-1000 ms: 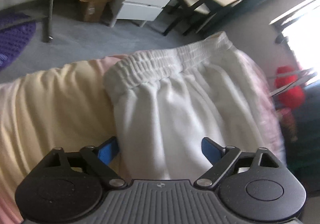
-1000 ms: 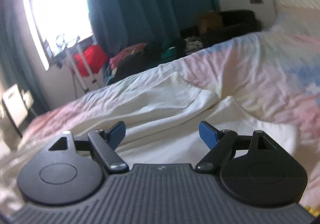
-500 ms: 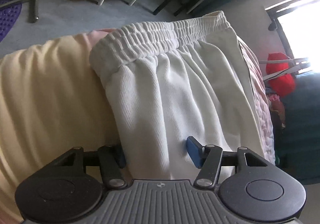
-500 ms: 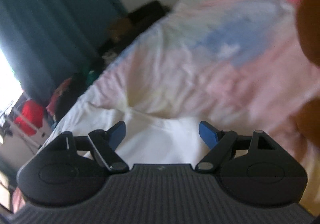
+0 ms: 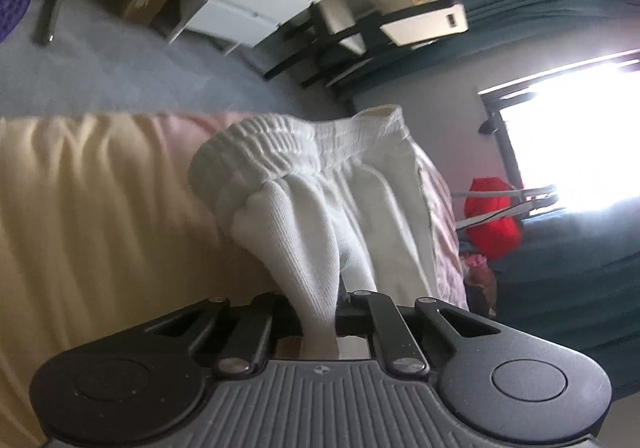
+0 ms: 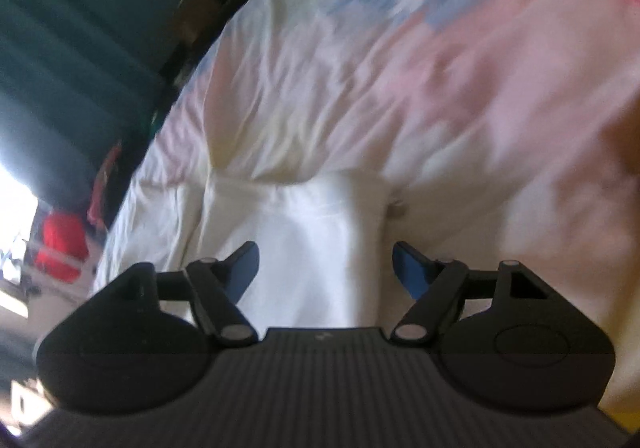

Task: Fold clothes
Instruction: 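Grasp the elastic waistband with the left gripper and lift it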

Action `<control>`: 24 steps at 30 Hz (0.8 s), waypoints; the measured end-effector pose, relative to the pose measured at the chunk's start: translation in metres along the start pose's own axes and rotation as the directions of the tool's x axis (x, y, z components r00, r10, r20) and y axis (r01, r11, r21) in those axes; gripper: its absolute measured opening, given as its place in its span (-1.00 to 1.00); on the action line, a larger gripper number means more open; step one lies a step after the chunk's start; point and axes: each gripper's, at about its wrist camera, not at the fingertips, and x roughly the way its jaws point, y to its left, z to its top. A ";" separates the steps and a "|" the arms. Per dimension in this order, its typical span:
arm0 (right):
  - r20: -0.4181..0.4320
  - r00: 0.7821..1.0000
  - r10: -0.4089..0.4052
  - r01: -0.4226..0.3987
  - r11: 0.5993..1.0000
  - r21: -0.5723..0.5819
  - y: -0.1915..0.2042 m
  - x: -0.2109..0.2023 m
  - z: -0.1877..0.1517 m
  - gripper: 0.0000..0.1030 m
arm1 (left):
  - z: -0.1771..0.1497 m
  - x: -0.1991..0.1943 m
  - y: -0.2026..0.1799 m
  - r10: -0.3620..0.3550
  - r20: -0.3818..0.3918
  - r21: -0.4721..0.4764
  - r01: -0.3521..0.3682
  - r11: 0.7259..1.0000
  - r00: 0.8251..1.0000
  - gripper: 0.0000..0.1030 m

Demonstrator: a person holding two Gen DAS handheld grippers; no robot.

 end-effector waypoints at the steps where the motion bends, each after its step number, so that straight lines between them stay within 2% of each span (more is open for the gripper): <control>1: -0.017 1.000 -0.006 0.006 1.000 -0.011 0.002 0.006 0.000 0.20 | 0.000 -0.003 -0.002 -0.004 0.009 0.007 0.004 1.000 1.000 -0.85; 4: -0.016 1.000 -0.001 0.001 1.000 0.003 0.000 0.010 0.000 -0.12 | 0.001 -0.003 -0.001 -0.009 0.022 0.018 0.008 1.000 1.000 -0.85; 6: -0.014 1.000 0.003 -0.003 1.000 0.014 -0.001 0.013 0.000 -0.68 | 0.001 -0.013 -0.001 -0.014 0.024 0.020 0.014 1.000 1.000 -0.85; 8: 0.010 0.999 0.035 -0.035 0.999 0.012 0.002 0.006 0.000 -0.84 | 0.000 -0.013 -0.002 -0.015 0.032 0.028 0.014 1.000 0.999 -0.85; 12: 0.113 0.986 0.122 -0.120 0.992 -0.027 0.014 -0.023 0.001 -0.88 | 0.001 -0.004 -0.009 0.006 0.032 0.077 -0.008 0.997 0.999 -0.85; 16: 0.166 0.974 0.156 -0.152 0.988 -0.039 0.035 -0.040 0.009 -0.88 | 0.004 0.002 -0.026 0.028 0.031 0.154 -0.032 0.988 0.999 -0.85; 20: 0.183 0.967 0.176 -0.168 0.984 -0.058 0.069 -0.037 0.028 -0.88 | 0.017 0.011 -0.065 -0.002 0.036 0.186 -0.005 0.983 0.999 -0.85; 24: 0.196 0.960 0.201 -0.178 0.975 -0.131 0.136 -0.010 0.048 -0.88 | 0.033 0.036 -0.122 -0.012 0.077 0.269 -0.009 0.963 0.997 -0.85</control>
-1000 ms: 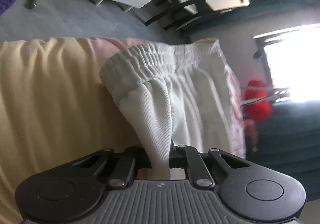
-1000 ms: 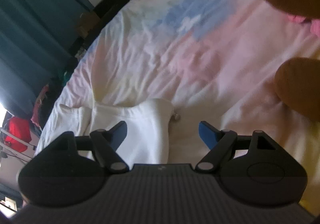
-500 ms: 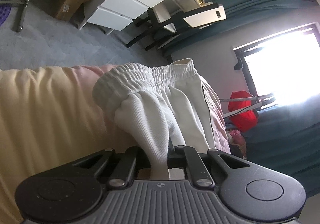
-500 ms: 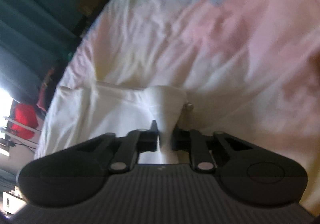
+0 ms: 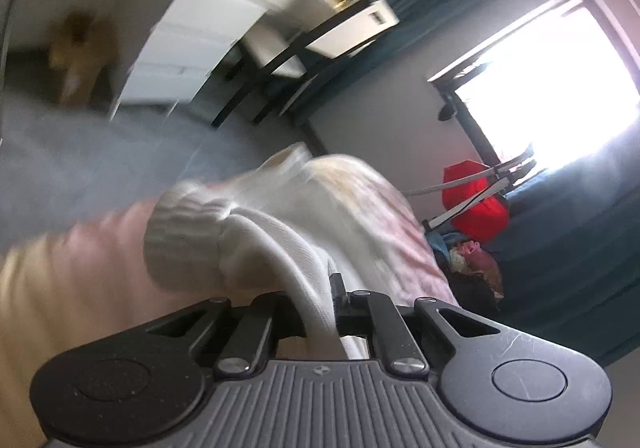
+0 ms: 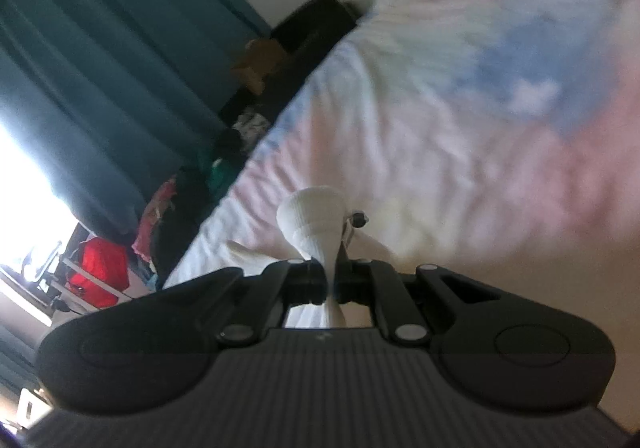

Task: Fold clothes
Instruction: 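Grasp the elastic waistband with the left gripper and lift it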

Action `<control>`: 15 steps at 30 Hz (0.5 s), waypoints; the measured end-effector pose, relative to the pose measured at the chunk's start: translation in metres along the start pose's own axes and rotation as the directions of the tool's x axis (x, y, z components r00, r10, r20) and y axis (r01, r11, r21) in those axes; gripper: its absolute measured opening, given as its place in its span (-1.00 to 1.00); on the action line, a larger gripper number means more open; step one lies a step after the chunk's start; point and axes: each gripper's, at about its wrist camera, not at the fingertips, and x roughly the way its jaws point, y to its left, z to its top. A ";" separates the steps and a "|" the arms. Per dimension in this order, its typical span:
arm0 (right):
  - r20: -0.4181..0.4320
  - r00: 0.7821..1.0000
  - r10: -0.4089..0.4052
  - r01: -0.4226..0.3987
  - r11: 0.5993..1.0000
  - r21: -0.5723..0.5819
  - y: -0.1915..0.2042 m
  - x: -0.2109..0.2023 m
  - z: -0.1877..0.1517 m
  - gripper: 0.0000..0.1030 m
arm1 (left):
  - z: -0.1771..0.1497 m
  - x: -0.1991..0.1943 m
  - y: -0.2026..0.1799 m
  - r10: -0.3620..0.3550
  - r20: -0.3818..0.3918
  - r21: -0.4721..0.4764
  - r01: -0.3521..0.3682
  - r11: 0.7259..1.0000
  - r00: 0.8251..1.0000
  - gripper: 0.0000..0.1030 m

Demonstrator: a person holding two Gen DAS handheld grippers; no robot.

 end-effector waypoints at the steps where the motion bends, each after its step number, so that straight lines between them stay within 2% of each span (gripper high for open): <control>1: 0.008 1.000 0.007 -0.007 1.000 -0.027 0.018 0.013 0.004 -0.88 | 0.007 0.013 -0.016 -0.003 0.018 0.020 0.002 1.000 1.000 -0.85; 5: 0.026 1.000 0.004 0.000 0.991 -0.131 0.085 0.079 0.005 -0.88 | 0.023 0.074 -0.063 0.020 0.077 0.088 -0.027 0.996 0.997 -0.85; 8: 0.018 0.999 -0.034 0.037 0.981 -0.188 0.121 0.147 -0.007 -0.88 | 0.032 0.141 -0.087 0.069 0.064 0.116 -0.077 0.990 0.996 -0.85; 10: 0.007 0.998 -0.066 0.066 0.976 -0.206 0.133 0.187 -0.019 -0.88 | 0.037 0.188 -0.098 0.100 0.051 0.114 -0.105 0.988 0.994 -0.85; 15: 0.012 0.990 -0.138 0.135 0.949 -0.285 0.149 0.267 -0.055 -0.87 | 0.026 0.279 -0.113 0.180 0.036 0.203 -0.184 0.962 0.983 -0.84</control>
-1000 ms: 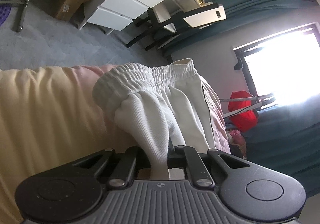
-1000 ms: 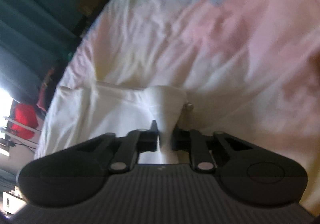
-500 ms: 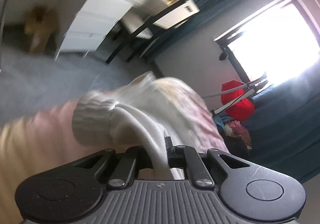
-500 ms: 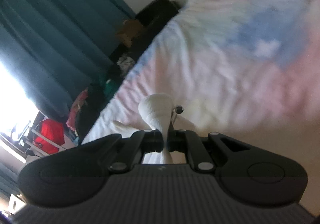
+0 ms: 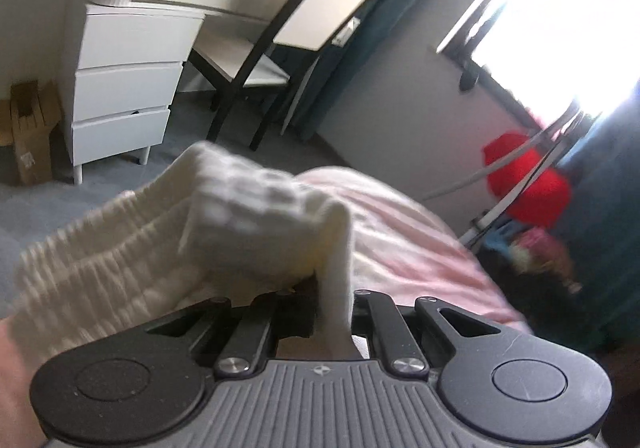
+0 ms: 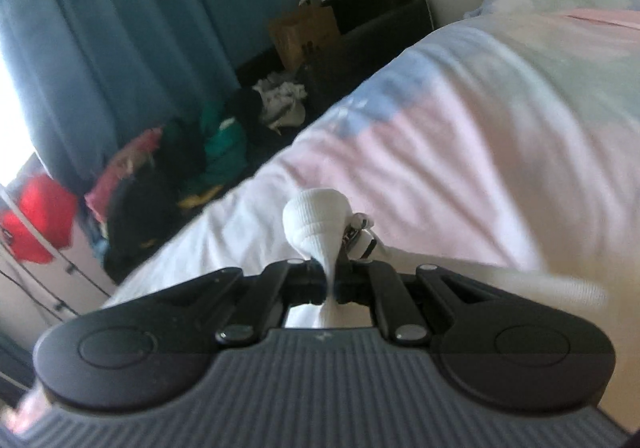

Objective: Fold clothes

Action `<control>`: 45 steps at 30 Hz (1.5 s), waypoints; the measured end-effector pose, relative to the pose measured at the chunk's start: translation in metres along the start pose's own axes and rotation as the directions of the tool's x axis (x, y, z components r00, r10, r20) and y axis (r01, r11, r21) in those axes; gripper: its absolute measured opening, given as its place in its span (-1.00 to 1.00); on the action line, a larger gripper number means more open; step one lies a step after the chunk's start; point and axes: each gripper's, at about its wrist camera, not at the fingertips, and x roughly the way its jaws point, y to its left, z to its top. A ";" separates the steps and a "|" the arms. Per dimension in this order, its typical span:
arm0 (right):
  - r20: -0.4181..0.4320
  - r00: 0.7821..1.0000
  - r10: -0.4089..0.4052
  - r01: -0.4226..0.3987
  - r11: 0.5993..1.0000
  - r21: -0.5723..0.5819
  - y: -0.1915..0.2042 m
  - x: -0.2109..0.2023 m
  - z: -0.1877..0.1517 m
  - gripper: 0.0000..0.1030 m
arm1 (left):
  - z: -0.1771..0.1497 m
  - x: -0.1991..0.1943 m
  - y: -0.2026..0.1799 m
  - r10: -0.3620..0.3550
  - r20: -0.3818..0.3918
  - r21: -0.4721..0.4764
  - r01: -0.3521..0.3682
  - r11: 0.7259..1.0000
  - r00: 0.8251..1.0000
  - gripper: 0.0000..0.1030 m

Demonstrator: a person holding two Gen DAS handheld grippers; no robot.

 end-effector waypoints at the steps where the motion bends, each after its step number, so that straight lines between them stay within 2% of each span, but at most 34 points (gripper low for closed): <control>1: -0.002 1.000 -0.015 0.015 1.000 -0.020 0.002 0.009 -0.007 -0.87 | -0.003 0.014 -0.004 0.018 -0.010 0.016 -0.018 1.000 1.000 -0.84; 4: 0.008 0.999 -0.045 0.045 0.996 -0.073 0.003 0.023 -0.022 -0.79 | -0.005 0.036 -0.001 0.025 -0.047 0.026 -0.024 0.999 0.999 -0.79; 7: 0.042 0.996 -0.076 0.081 0.987 -0.135 0.004 0.020 -0.023 -0.38 | -0.003 0.035 0.003 0.011 -0.062 0.026 -0.010 1.000 0.998 -0.73; 8: 0.025 0.998 -0.066 0.068 0.991 -0.117 -0.002 0.016 -0.021 -0.22 | -0.002 0.033 0.004 0.005 -0.068 0.035 -0.003 0.999 0.998 -0.70; 10: -0.013 0.999 -0.035 0.034 0.997 -0.071 -0.016 0.009 -0.015 -0.19 | -0.001 0.022 0.009 -0.023 -0.076 0.025 0.025 0.999 0.997 -0.47; 11: -0.023 1.000 -0.010 0.009 0.999 -0.040 -0.025 0.002 -0.012 -0.12 | -0.001 0.014 0.012 -0.037 -0.077 0.018 0.038 0.999 0.996 -0.32; 12: -0.028 0.999 0.018 -0.019 1.000 -0.024 -0.032 -0.007 -0.010 0.08 | -0.001 0.006 0.014 -0.051 -0.078 0.011 0.052 0.999 0.996 -0.10; 14: -0.026 0.997 0.066 -0.066 0.998 -0.006 -0.046 -0.029 -0.008 0.24 | -0.006 -0.013 0.018 -0.068 -0.078 0.006 0.069 0.998 0.995 0.14; 15: -0.017 0.996 0.083 -0.083 0.997 -0.004 -0.054 -0.043 -0.007 0.37 | -0.009 -0.023 0.022 -0.086 -0.078 -0.003 0.086 0.996 0.993 0.15; 18: -0.011 0.992 0.128 -0.128 0.992 0.002 -0.079 -0.083 -0.001 0.42 | -0.021 -0.055 0.037 -0.145 -0.120 -0.035 0.141 0.989 0.982 0.31; 19: -0.009 0.990 0.142 -0.142 0.990 0.004 -0.087 -0.096 0.001 0.46 | -0.025 -0.067 0.043 -0.146 -0.129 -0.033 0.143 0.989 0.981 0.33; 20: -0.020 0.986 0.163 -0.163 0.986 0.019 -0.096 -0.106 0.002 0.63 | -0.029 -0.079 0.048 -0.148 -0.139 -0.032 0.145 0.989 0.979 0.36; 21: -0.033 0.982 0.186 -0.185 0.982 0.037 -0.106 -0.115 0.003 0.65 | -0.032 -0.089 0.054 -0.149 -0.138 -0.030 0.147 0.989 0.979 0.41; 23: -0.083 0.969 0.231 -0.221 0.969 0.112 -0.124 -0.124 0.001 0.65 | -0.040 -0.108 0.068 -0.161 -0.135 -0.039 0.157 0.987 0.978 0.49; 27: -0.195 0.919 0.341 -0.278 0.915 0.292 -0.156 -0.127 -0.023 0.67 | -0.056 -0.123 0.095 -0.133 -0.152 -0.104 0.118 0.988 0.979 0.53; 31: -0.266 0.874 0.408 -0.303 0.883 0.359 -0.158 -0.113 -0.054 0.65 | -0.071 -0.115 0.114 -0.139 -0.173 -0.202 0.103 0.974 0.975 0.52; 35: -0.233 0.895 0.380 -0.286 0.891 0.352 -0.148 -0.094 -0.073 0.64 | -0.077 -0.089 0.119 -0.119 -0.164 -0.255 0.074 0.964 0.979 0.35; 37: -0.191 0.906 0.378 -0.302 0.893 0.335 -0.142 -0.083 -0.075 0.63 | -0.076 -0.079 0.117 -0.092 -0.104 -0.243 0.064 0.968 0.990 0.29; 38: -0.166 0.914 0.370 -0.307 0.898 0.314 -0.138 -0.077 -0.075 0.50 | -0.075 -0.075 0.116 -0.082 -0.086 -0.246 0.059 0.967 0.993 0.19; 40: -0.135 0.931 0.338 -0.289 0.912 0.292 -0.133 -0.067 -0.073 0.32 | -0.071 -0.067 0.113 -0.063 -0.052 -0.253 0.048 0.966 0.997 -0.18; 41: -0.125 0.941 0.314 -0.266 0.916 0.299 -0.132 -0.065 -0.072 -0.06 | -0.069 -0.067 0.113 -0.057 -0.042 -0.260 0.044 0.965 0.998 -0.47; 42: -0.116 0.951 0.288 -0.241 0.920 0.308 -0.131 -0.062 -0.071 -0.40 | -0.066 -0.066 0.113 -0.050 -0.032 -0.267 0.040 0.963 0.998 -0.66; 45: -0.092 0.953 0.288 -0.248 0.920 0.303 -0.128 -0.065 -0.065 -0.64 | -0.056 -0.069 0.110 -0.022 -0.003 -0.266 0.020 0.964 1.000 -0.78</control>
